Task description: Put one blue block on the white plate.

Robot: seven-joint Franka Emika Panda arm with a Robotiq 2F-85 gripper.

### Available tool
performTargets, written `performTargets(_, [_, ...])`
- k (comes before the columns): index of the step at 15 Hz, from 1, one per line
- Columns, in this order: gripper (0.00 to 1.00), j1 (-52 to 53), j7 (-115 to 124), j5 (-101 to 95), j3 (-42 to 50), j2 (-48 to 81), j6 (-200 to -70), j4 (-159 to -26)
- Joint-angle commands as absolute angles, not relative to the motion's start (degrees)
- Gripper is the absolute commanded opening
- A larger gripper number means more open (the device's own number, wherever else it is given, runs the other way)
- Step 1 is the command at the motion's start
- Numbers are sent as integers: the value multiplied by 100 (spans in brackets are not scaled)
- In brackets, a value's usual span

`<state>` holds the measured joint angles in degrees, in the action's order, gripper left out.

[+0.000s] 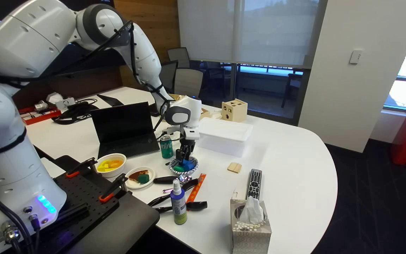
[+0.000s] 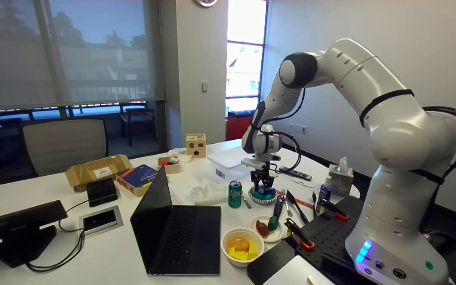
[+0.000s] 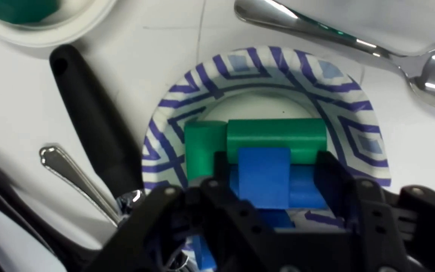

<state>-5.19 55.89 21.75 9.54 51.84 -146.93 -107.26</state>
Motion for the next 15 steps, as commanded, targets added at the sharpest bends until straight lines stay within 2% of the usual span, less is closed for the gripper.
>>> performTargets(1, [30,-459,5770,2226,960,5207,-14782,-10689])
performTargets(4, [8,-403,5785,2210,969,5119,-14833,-10749])
performTargets(15, [8,-281,5870,2399,558,4207,-14387,-11358])
